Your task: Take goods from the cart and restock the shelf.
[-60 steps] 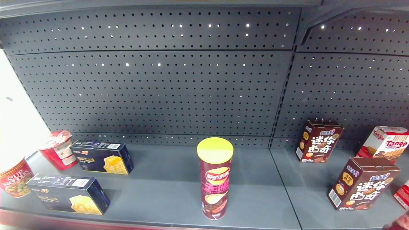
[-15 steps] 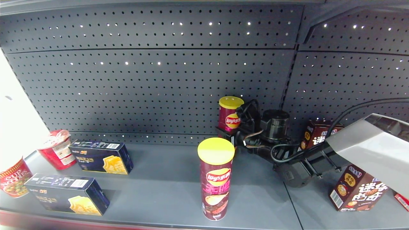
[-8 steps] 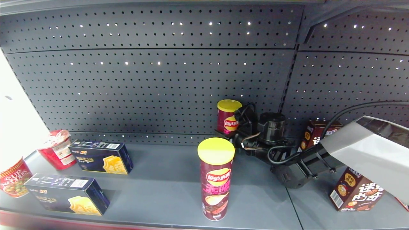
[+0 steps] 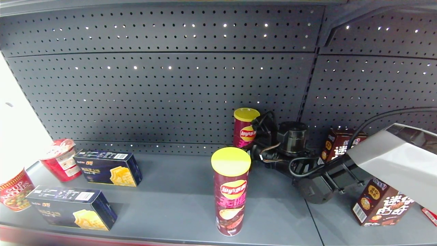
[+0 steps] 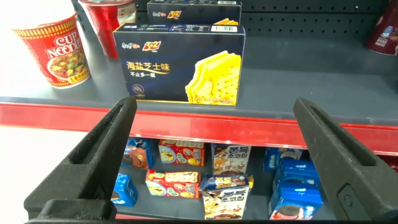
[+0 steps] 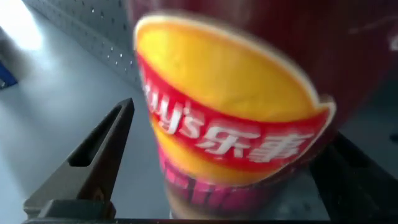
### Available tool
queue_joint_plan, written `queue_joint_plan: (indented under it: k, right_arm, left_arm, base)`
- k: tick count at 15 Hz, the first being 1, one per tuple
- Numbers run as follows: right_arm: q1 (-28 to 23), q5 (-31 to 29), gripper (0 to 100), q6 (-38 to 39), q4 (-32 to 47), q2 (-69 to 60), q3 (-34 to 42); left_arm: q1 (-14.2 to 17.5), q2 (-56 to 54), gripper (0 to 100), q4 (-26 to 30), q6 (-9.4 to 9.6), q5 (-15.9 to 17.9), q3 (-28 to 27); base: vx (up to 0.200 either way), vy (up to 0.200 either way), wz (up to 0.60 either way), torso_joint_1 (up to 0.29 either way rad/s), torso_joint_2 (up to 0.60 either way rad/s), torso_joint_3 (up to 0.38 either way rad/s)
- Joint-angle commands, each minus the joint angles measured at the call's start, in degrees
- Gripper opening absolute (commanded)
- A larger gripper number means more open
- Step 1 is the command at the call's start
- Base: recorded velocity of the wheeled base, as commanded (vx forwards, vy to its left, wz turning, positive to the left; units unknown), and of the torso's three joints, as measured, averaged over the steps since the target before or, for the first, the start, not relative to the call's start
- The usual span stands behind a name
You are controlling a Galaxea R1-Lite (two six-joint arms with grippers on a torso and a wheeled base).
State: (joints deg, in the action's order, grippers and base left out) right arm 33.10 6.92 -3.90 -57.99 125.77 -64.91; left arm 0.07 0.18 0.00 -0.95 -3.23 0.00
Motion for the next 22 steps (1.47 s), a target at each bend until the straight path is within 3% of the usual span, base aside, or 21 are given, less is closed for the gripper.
queue_joint_plan:
  k: [1, 10, 15, 22]
  right_arm:
    - [-0.1, 0.0, 100, 0.0, -0.2, -3.3, 3.7]
    - [-2.8, -0.1, 100, -2.1, -0.3, -14.3, 22.6]
    - [-5.5, -7.1, 100, -2.1, 0.2, -12.0, 21.7]
    - [-5.5, -15.2, 100, -0.7, -0.1, -5.2, 14.3]
  left_arm:
    - [0.0, 0.1, 100, 0.0, -0.02, 0.0, 0.0]
    - [0.0, 0.1, 100, 0.0, -0.02, 0.0, 0.0]
    - [0.0, 0.1, 100, 0.0, -0.02, 0.0, 0.0]
    - [0.0, 0.1, 100, 0.0, -0.02, 0.0, 0.0]
  base:
    - [0.000, 0.000, 0.00, 0.000, 0.00, 0.000]
    - [0.000, 0.000, 0.00, 0.000, 0.00, 0.000]
    - [0.000, 0.000, 0.00, 0.000, 0.00, 0.000]
    - [0.000, 0.000, 0.00, 0.000, 0.00, 0.000]
